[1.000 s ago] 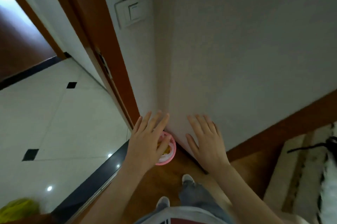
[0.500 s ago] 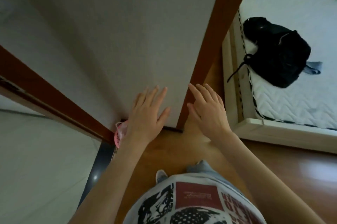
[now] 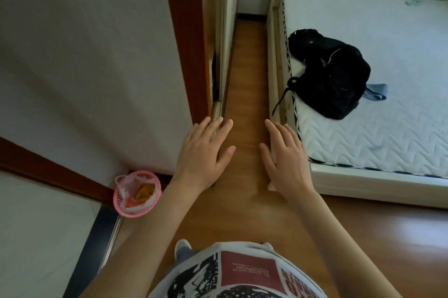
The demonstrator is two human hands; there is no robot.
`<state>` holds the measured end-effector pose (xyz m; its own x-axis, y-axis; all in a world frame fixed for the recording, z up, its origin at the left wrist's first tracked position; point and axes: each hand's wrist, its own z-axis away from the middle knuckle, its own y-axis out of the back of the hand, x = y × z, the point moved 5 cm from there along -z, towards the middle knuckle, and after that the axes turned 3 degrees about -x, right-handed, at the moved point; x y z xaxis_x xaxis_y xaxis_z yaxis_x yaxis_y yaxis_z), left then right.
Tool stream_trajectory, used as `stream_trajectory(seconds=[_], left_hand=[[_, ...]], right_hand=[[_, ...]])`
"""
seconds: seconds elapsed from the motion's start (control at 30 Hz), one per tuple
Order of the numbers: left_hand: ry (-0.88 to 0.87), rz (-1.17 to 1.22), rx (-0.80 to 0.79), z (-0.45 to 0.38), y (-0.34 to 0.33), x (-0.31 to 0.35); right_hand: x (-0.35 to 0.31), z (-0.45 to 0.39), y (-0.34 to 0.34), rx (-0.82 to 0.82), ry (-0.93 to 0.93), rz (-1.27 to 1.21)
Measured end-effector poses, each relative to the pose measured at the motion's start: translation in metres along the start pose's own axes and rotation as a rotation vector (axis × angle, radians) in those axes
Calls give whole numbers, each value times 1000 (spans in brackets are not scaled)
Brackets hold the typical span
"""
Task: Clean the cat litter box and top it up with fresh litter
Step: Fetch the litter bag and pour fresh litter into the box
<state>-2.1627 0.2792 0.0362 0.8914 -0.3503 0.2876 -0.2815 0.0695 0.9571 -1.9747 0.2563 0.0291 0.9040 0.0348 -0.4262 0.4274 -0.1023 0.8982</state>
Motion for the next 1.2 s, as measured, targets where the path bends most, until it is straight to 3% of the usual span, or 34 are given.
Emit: stream_trajectory(seconds=[0.27,0.57,0.73,1.2], left_hand=[[75,30,129,-59,-3,95],[43,-18,431,-163,97,126],[51,-72,551,-207,111,108],[248,-70,356,-335,60,12]], right_hand=[[77,-57,67,-5,147,-27],[53,-180,145,170,364,-149],[36,-238,147,214,400,-202],[30,-400,66,36,432,-221]])
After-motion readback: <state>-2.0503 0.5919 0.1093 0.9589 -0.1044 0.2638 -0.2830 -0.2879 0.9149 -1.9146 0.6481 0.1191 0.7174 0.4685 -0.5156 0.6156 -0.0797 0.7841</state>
